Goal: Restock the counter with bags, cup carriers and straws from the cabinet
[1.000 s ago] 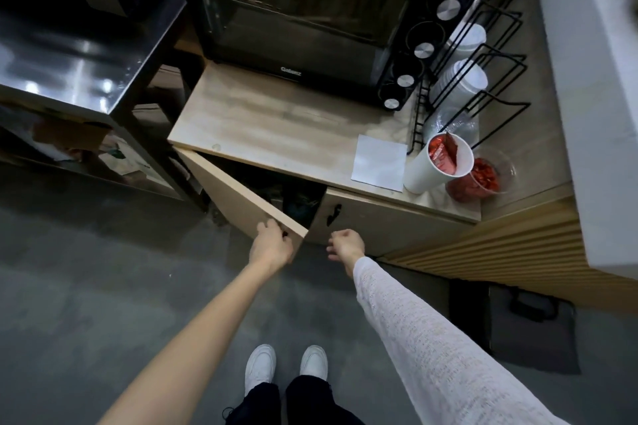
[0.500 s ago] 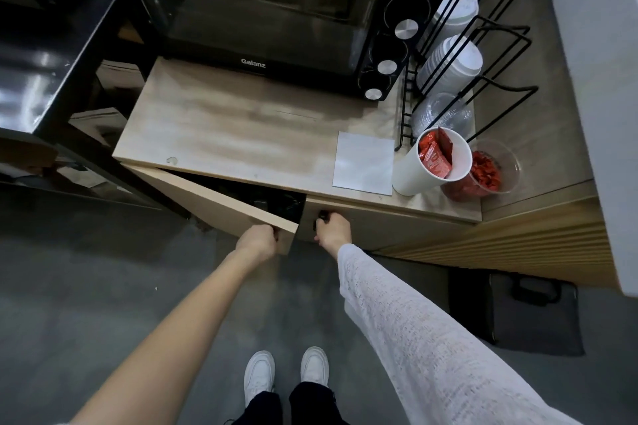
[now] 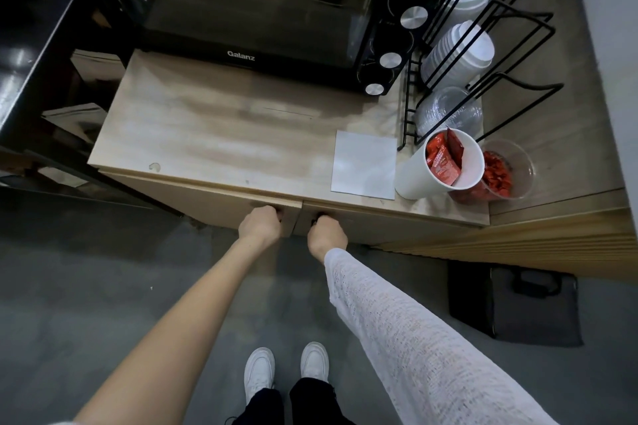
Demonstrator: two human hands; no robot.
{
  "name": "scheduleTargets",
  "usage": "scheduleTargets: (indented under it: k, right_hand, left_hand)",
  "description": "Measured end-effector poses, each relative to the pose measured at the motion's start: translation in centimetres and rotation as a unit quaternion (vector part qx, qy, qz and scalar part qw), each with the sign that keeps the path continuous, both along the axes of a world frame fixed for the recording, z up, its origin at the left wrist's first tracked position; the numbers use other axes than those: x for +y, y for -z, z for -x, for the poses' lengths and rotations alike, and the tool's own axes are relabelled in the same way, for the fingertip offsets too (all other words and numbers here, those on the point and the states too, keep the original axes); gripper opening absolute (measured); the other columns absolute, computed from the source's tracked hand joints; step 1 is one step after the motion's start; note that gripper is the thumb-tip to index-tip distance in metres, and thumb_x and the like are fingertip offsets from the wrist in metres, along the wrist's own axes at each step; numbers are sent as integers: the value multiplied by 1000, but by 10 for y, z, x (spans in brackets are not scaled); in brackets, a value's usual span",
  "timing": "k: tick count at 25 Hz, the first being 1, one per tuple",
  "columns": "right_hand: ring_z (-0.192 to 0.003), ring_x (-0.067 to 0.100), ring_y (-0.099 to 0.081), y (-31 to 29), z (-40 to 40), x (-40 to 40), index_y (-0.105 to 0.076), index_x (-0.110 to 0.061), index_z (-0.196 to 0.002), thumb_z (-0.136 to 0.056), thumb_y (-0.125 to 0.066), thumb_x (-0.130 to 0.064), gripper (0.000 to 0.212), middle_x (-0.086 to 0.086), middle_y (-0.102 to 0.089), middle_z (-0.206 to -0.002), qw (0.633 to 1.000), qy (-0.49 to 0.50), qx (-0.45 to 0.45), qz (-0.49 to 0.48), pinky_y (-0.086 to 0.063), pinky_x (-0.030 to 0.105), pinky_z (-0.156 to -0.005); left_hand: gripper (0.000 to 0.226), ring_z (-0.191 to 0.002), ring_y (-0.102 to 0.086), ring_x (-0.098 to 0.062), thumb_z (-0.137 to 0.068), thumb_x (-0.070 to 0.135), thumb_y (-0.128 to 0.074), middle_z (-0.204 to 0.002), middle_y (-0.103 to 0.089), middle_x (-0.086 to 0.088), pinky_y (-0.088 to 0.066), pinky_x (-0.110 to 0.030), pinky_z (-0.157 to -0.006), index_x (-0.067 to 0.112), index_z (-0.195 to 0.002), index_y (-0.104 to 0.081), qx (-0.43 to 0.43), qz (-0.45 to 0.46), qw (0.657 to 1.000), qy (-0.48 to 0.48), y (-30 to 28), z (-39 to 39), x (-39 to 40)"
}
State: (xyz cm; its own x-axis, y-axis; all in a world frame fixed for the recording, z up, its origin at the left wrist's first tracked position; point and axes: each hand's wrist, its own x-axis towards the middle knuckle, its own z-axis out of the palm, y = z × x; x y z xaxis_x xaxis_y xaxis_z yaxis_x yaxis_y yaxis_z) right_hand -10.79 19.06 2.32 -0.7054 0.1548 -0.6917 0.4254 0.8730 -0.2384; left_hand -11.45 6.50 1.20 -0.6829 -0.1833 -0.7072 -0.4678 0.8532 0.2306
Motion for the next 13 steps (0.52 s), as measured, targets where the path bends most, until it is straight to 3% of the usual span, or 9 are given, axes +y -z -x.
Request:
scheduleTargets:
  k: [9, 13]
  right_hand:
    - [-111, 24, -62, -5, 2, -5, -60, -9, -114, -94, -48, -5, 24, 7, -65, -119, 1000, -6, -22, -11, -40, 27, -75]
    - [-110, 24, -61, -16, 4, -3, -62, -8, -114, -95, -46, -6, 25, 8, -64, -118, 999, -26, -38, -6, -41, 28, -76]
  left_hand:
    - [35, -106, -63, -33, -101, 23, -36, -108, -71, -14, -49, -38, -85, 8, -110, -66, 18, -7, 1000, -23, 4, 8, -2]
    - [51, -113, -58, -35, -103, 40, -25, -123, -61, -17, -46, -38, -89, 7, -119, -60, 11, -20, 1000, -14, -3, -9, -6]
